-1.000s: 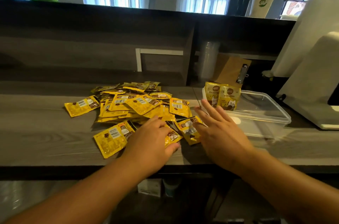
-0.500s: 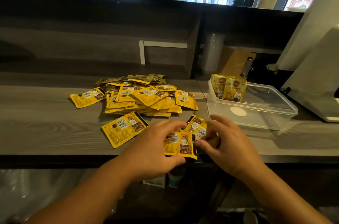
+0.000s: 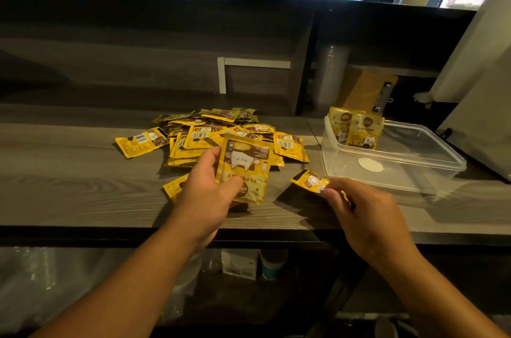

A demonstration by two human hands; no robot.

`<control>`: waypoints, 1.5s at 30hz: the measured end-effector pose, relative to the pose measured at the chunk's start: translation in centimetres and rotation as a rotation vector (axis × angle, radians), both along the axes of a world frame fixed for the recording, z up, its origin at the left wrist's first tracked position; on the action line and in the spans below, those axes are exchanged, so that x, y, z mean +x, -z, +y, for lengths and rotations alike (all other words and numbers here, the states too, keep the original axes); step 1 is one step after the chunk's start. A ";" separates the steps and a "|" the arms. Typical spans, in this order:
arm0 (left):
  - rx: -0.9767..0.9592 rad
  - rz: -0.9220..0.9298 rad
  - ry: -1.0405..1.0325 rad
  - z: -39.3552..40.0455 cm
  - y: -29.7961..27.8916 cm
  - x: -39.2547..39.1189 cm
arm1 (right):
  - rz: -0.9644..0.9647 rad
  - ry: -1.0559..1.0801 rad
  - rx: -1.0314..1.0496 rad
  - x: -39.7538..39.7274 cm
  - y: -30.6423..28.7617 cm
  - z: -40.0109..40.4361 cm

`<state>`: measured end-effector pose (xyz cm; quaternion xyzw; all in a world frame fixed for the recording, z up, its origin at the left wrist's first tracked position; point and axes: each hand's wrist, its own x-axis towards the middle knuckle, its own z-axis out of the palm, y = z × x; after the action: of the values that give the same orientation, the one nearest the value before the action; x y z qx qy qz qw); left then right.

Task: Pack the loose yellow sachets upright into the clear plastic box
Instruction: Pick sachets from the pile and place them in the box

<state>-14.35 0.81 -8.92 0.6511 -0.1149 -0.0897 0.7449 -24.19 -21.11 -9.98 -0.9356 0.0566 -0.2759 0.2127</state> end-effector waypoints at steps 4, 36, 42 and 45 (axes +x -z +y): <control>-0.051 0.003 -0.043 -0.1 0.0 0.0 | -0.193 0.059 0.157 -0.2 0.3 -0.2; 0.343 -0.419 0.141 -14.3 -8.5 -5.1 | -0.233 -0.105 1.102 -3.0 -7.5 -4.7; 0.367 -0.412 0.294 -17.5 -9.8 -2.6 | -0.356 0.020 1.100 -2.9 -8.4 -8.6; 0.397 -0.423 0.216 -19.2 -10.2 -0.3 | -0.395 0.075 1.137 -2.3 -9.0 -11.4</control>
<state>-14.66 -18.39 1.30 0.7720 -0.3165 -0.0514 0.5489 -26.45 -32.46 -0.96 -0.6037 0.1878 -0.3784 0.6761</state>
